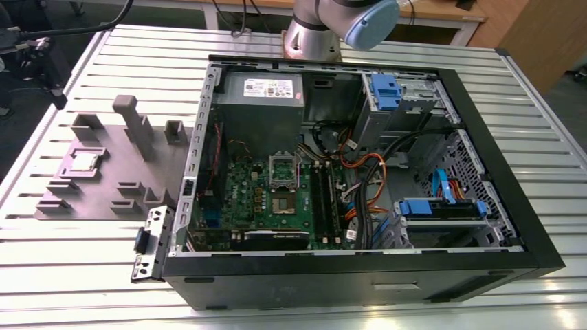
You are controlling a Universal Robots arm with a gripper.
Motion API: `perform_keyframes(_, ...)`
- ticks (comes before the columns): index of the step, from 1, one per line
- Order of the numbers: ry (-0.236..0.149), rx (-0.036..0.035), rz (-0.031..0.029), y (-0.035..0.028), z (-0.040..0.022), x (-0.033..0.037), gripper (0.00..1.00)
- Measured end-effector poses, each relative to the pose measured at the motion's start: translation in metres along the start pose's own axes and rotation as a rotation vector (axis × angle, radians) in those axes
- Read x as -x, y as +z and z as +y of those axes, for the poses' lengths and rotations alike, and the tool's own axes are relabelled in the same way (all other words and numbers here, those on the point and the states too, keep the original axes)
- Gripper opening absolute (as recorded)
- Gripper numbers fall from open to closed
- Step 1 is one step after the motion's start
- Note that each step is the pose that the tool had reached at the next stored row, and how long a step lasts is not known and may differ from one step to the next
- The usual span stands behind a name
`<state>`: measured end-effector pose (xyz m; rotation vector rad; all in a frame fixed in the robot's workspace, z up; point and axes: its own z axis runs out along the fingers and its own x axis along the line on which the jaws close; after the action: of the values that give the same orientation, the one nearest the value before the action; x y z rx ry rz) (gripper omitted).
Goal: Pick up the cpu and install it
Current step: 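Pick up the cpu and move it towards the insertion slot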
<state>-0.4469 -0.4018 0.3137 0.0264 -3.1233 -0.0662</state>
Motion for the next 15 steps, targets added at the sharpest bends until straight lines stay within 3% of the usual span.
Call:
perform_keyframes(4,-0.001,-0.0001,-0.0001,0.0029,-0.001,0.0002,0.76)
perform_keyframes(15,-0.018,0.0001,0.0007,0.0217,-0.0042,0.0023,0.76)
